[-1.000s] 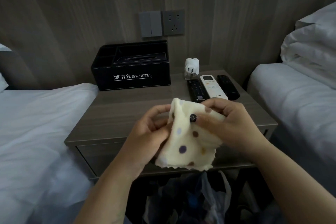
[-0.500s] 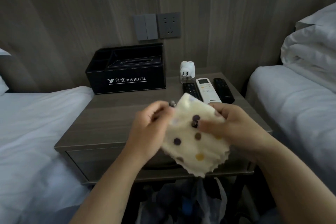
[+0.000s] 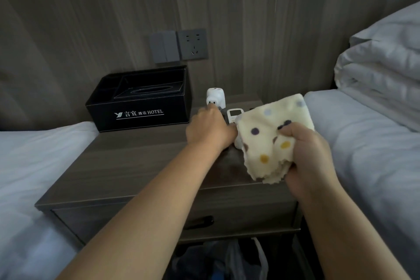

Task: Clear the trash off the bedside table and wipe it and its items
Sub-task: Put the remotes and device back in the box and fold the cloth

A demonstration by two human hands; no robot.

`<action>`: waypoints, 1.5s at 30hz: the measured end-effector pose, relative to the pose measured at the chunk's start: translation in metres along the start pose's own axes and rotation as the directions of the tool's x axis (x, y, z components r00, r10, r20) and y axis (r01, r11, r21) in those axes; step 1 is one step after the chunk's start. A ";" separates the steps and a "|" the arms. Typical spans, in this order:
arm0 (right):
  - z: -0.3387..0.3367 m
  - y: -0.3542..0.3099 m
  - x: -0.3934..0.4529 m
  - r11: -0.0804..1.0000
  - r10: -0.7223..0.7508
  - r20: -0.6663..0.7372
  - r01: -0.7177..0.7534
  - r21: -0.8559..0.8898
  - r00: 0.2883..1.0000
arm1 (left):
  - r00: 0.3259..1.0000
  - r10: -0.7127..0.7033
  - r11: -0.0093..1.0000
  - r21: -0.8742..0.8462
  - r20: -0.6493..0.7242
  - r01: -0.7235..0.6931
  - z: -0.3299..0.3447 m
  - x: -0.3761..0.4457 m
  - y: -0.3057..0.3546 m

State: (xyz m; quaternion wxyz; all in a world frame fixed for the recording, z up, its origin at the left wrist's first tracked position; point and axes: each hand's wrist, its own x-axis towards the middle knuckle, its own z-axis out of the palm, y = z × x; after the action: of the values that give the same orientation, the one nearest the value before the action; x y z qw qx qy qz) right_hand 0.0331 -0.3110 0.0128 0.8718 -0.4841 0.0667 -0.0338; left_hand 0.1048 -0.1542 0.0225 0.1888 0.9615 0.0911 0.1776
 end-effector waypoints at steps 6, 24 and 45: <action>0.003 0.004 0.005 0.992 0.103 -0.048 -0.105 -0.062 0.994 | 0.965 -0.167 0.986 0.046 0.201 0.161 -0.002 0.016 0.003; -0.002 -0.010 0.007 0.959 0.094 -0.091 -0.115 -0.258 0.991 | 0.865 -0.159 0.977 -0.048 0.475 0.206 0.002 0.040 0.037; 0.033 0.025 0.013 0.622 -0.061 0.218 0.208 -0.755 0.974 | 0.998 -0.060 0.591 -0.807 -0.016 0.022 -0.055 -0.066 -0.085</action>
State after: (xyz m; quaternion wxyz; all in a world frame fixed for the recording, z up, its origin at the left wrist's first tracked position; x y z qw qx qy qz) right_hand 0.0506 -0.2711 0.0077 0.5776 -0.8151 -0.0371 -0.0257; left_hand 0.0144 -0.0748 0.0167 0.6049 0.7662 0.0270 0.2152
